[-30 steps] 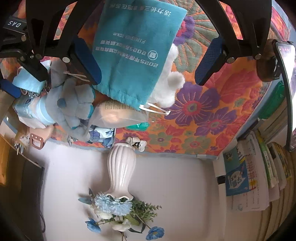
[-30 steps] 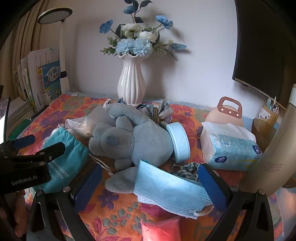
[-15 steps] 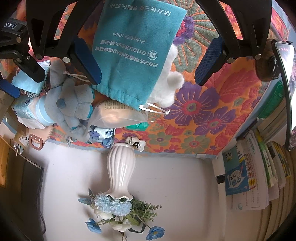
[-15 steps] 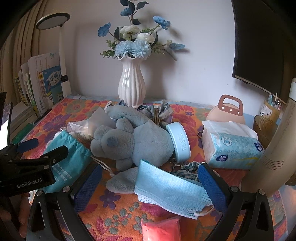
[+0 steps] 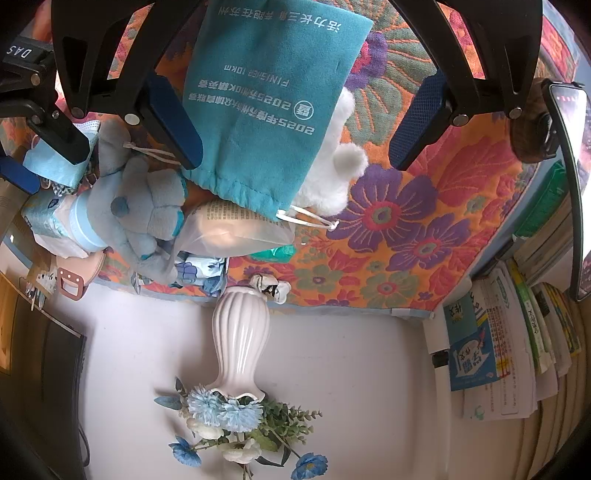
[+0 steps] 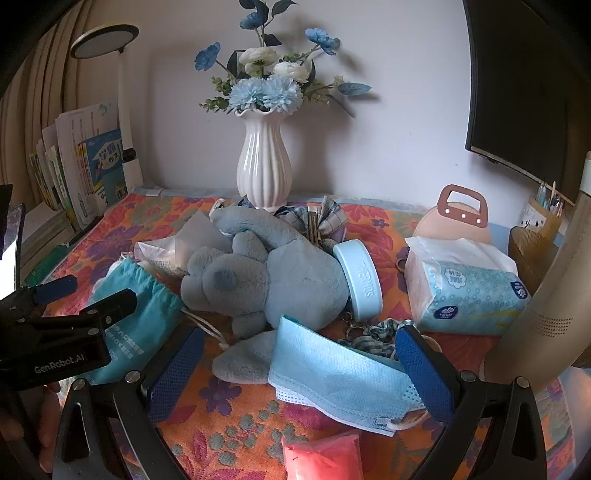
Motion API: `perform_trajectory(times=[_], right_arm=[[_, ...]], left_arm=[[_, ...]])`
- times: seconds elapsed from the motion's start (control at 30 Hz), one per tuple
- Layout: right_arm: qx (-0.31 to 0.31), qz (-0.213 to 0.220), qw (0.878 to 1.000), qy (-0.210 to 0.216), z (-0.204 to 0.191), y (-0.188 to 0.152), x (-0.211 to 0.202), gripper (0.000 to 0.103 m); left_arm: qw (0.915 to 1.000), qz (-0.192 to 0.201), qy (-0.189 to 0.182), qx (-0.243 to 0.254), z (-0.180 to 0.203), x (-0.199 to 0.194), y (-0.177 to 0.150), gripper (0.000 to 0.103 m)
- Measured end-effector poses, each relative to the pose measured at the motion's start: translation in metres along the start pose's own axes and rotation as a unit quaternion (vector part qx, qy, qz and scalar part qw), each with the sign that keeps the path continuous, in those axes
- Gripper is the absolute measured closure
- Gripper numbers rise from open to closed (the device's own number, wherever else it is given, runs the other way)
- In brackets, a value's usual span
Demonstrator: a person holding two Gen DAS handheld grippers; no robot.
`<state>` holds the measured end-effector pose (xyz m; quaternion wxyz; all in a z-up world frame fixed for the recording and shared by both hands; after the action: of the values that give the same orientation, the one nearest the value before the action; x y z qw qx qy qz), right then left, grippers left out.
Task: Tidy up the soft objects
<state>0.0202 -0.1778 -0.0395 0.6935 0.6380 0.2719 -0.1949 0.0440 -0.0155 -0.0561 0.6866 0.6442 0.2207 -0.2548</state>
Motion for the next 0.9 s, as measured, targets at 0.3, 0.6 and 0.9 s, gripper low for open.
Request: perform_trajectory(times=[0.3, 0.6, 0.9], right_arm=[[0.000, 0.000, 1.000, -0.002, -0.0015, -0.0008, -0.0007, 0.000], [0.000, 0.000, 1.000, -0.003, -0.0021, -0.0012, -0.0010, 0.000], [0.000, 0.000, 1.000, -0.003, -0.0026, -0.0016, -0.0013, 0.000]], left_arm=[[1.0000, 0.000, 0.000, 0.000, 0.0000, 0.0002, -0.0003, 0.002], [1.0000, 0.000, 0.001, 0.000, 0.0004, 0.0001, -0.0001, 0.002], [1.0000, 0.001, 0.001, 0.000, 0.0002, 0.0001, -0.0004, 0.002]])
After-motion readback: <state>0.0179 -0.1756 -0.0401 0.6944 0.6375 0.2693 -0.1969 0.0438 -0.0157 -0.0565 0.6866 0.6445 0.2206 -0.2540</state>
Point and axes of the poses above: each gripper's, at about its wrist camera, not at the fingertips, and x roughly the way its jaws point, z to its right, y to its top, the point moved 9 cm from there along x, roughly the way its jaws point, and after that the axes turned 3 degrees about -x, right-handed, at the moved point
